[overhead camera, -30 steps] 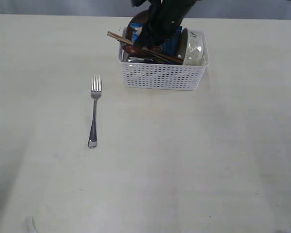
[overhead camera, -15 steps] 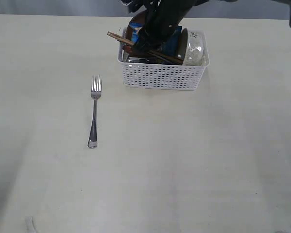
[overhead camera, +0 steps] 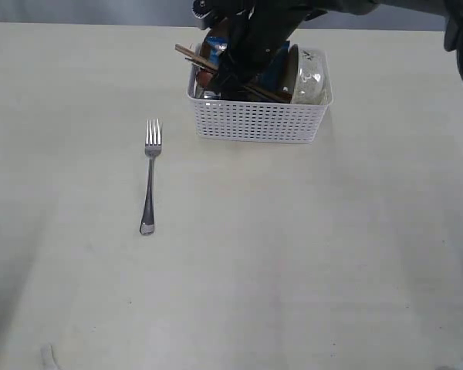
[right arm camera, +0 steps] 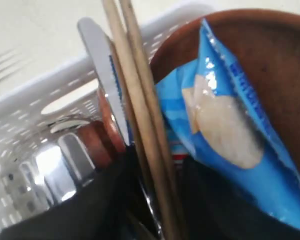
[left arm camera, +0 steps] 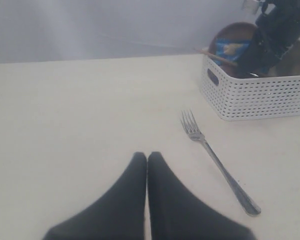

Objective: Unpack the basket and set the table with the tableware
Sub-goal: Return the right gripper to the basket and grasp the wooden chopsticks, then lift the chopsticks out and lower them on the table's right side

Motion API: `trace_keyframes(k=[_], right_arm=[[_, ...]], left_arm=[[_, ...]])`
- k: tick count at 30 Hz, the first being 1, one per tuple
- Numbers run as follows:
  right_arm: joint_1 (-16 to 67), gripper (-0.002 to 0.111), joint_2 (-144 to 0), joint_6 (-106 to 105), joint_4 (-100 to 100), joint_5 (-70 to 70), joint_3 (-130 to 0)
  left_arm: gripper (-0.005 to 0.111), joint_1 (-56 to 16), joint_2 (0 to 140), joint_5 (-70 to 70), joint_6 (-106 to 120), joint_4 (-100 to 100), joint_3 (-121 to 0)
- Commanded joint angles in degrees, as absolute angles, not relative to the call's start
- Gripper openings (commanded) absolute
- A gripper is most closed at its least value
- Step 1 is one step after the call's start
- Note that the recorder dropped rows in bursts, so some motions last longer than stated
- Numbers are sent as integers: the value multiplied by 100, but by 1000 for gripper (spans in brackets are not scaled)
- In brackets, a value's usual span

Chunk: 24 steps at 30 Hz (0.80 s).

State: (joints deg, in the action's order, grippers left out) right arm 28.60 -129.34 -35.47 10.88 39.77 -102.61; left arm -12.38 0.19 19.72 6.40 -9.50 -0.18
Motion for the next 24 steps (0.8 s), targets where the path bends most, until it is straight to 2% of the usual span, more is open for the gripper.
trace_keyframes(k=[1,4,6,24], right_arm=[[2828,34,-13140,-3593,1005,4056,-10249],[2828,18,-13167,-3593,1005,4043,-10249],[2828,1,-13167,-3602,1005,4043,-10249],[2828,0,-11739,-3585,1041,4102,-10260]], left_arm=[[0,-1271,0,1962,644,-938,0],[0,-1271,0,1962,644,-938,0],[0,-1271,0,1962,644,-938,0],[0,-1271,0,1962,644,-938,0]])
